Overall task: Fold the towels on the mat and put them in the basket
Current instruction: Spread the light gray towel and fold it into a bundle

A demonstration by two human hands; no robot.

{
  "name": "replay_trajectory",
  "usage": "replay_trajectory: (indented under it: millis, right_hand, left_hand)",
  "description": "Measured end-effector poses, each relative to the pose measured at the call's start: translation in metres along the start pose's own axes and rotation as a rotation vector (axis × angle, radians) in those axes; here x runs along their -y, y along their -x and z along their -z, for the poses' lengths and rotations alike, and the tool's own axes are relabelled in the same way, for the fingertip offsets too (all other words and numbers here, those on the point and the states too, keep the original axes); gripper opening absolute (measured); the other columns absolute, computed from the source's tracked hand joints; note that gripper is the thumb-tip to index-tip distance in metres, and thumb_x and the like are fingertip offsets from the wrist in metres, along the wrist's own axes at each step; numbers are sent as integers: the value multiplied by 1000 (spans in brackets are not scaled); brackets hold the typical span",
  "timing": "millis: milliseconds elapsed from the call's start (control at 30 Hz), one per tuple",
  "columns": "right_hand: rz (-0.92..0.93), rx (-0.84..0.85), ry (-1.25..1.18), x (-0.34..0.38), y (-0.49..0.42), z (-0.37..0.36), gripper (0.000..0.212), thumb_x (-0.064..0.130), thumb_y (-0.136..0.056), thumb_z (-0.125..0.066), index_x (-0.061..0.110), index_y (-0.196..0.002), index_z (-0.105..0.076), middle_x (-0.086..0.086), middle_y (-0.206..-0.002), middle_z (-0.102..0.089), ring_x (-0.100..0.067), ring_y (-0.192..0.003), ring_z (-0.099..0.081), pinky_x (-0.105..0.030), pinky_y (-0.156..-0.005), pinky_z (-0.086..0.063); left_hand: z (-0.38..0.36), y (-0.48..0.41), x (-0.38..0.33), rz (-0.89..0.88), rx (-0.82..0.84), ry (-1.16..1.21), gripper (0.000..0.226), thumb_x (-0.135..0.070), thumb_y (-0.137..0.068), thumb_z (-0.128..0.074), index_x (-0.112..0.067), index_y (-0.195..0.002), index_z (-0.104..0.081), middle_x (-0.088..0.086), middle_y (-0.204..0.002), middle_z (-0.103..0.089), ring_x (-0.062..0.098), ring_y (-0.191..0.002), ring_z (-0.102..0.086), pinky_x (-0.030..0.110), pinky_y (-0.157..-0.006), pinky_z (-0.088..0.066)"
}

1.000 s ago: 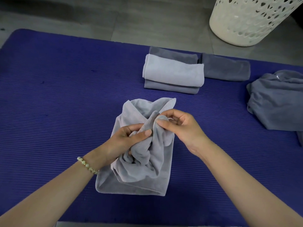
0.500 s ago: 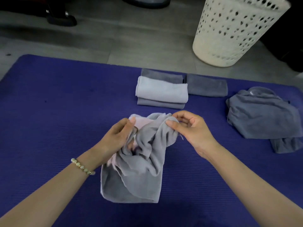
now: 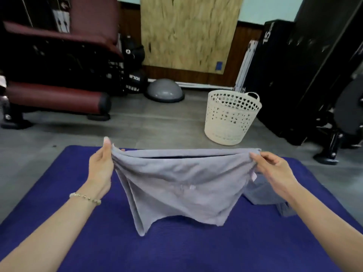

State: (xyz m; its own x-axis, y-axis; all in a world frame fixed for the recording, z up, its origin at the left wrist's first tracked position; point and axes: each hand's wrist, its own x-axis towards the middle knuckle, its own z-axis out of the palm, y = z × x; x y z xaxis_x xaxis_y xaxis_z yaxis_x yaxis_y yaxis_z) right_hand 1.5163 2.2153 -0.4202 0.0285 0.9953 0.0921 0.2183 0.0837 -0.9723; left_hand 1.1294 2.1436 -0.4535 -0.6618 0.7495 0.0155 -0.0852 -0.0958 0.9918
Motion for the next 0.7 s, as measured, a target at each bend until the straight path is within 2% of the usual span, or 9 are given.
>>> replay_trajectory:
  millis: [67,133,167,233,333,433,533,600,700]
  right_hand:
    - [36,0,-16,20,13,16,25,45,-76,-71,20,-78,-73,-4,-84,-67,-18,-82,-58,-33,-80,-49]
    - [79,-6,-52,35,23,26,38,60,-63,-74,24,-77,-72,1,-81,-66,-12,-76,-58,-26,-73,-51]
    - [100,-22,-80,43,27,28,36,59,-63,-74,25,-76,-71,4,-78,-66,-9,-74,-58,-21,-69,-52]
    - [145,-70,-121,56,34,31,21,43,-78,-70,22,-78,-68,7,-74,-65,-6,-71,-57,-14,-62,-51]
    - [197,-128,-84,64,36,38,11,22,-91,-62,19,-81,-65,13,-68,-64,1,-64,-55,-11,-56,-47]
    - [191,-153,-68,65,35,48,8,21,-90,-64,21,-83,-67,17,-67,-67,3,-65,-57,-12,-62,-48]
    - [188,-174,-53,64,35,56,7,20,-90,-64,15,-92,-68,8,-78,-67,-2,-71,-58,-14,-67,-49]
    - [197,-183,-44,64,35,59,10,21,-91,-63,12,-95,-66,5,-82,-65,-5,-73,-57,-20,-69,-48]
    - [220,-189,-46,63,35,58,11,21,-94,-60,11,-97,-63,4,-83,-64,0,-71,-57,-15,-68,-45]
  left_hand:
    - [7,4,-24,-44,-54,-49,45,-52,-97,-40,-11,-83,-52,6,-78,-48,17,-74,-44,24,-62,-35]
    - [8,11,-47,-140,-93,-77,43,-48,-99,-38,-14,-73,-43,4,-70,-36,12,-64,-34,24,-57,-28]
    - [7,15,-58,-221,-105,-109,45,-45,-100,-37,-16,-66,-34,1,-66,-30,10,-60,-27,23,-54,-25]
    - [7,25,-75,-406,-111,-237,45,-38,-103,-34,-19,-63,-23,-2,-62,-25,10,-57,-22,19,-51,-25]
    - [14,31,-91,-554,3,-353,44,-36,-102,-37,-17,-64,-25,-1,-61,-26,6,-55,-24,18,-50,-28]
    - [23,34,-103,-542,199,-502,35,-33,-96,-51,-12,-69,-43,-1,-63,-40,2,-53,-38,10,-53,-33]
    - [31,41,-115,-433,427,-607,25,-34,-86,-65,-10,-80,-63,-8,-71,-62,-1,-66,-54,4,-57,-40]
    - [36,49,-122,-305,593,-605,46,-56,-70,-71,-10,-75,-67,-9,-63,-65,3,-60,-58,9,-52,-44]
    - [41,52,-127,-243,623,-578,80,-75,-41,-75,-6,-80,-70,0,-69,-69,8,-61,-63,16,-53,-48]
